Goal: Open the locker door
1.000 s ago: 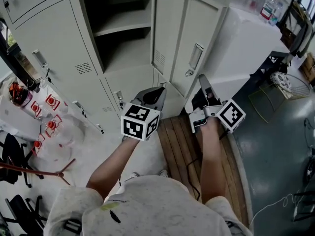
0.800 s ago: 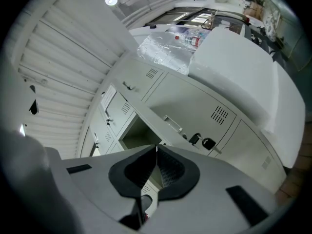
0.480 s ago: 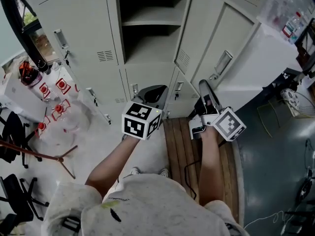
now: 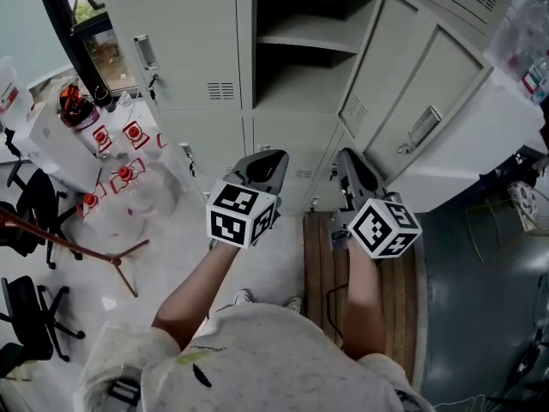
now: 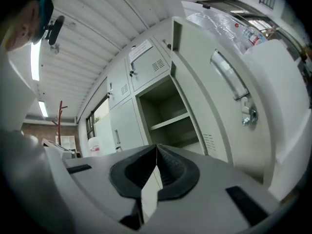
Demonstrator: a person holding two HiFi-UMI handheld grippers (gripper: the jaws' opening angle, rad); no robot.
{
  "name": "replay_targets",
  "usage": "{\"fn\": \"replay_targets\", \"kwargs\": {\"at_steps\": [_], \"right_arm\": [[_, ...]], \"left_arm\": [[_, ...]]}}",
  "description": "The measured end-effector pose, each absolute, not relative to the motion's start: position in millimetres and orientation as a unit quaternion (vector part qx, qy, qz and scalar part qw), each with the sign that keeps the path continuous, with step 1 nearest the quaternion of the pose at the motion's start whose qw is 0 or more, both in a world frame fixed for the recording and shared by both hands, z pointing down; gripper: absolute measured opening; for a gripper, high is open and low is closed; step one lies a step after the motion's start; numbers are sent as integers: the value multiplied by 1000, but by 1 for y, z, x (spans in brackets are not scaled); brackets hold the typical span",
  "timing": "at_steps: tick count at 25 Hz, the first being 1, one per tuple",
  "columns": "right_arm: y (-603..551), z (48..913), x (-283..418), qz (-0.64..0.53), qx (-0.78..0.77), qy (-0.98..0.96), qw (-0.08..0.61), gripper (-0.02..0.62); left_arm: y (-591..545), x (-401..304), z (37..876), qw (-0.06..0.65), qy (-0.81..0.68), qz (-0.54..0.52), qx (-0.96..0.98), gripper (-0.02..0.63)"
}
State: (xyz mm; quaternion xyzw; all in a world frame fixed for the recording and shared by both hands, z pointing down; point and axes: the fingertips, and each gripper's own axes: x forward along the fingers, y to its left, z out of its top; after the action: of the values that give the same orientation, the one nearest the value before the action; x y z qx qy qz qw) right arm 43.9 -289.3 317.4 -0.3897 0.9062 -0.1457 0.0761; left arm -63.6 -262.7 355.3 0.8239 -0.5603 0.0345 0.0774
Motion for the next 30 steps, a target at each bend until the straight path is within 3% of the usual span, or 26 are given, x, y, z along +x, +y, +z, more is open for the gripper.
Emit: {"fn": "replay_targets", "kwargs": {"at_steps": [12,30], "right_arm": [[-270,322,20,-48,-391,919,1,3],[-267,323,29,-39,-384,923,-4,3]], "left_arm": [[-242,-87,355,81,-589,44,803,6],[-240,-80,356,77,-605,51,791,6]]}}
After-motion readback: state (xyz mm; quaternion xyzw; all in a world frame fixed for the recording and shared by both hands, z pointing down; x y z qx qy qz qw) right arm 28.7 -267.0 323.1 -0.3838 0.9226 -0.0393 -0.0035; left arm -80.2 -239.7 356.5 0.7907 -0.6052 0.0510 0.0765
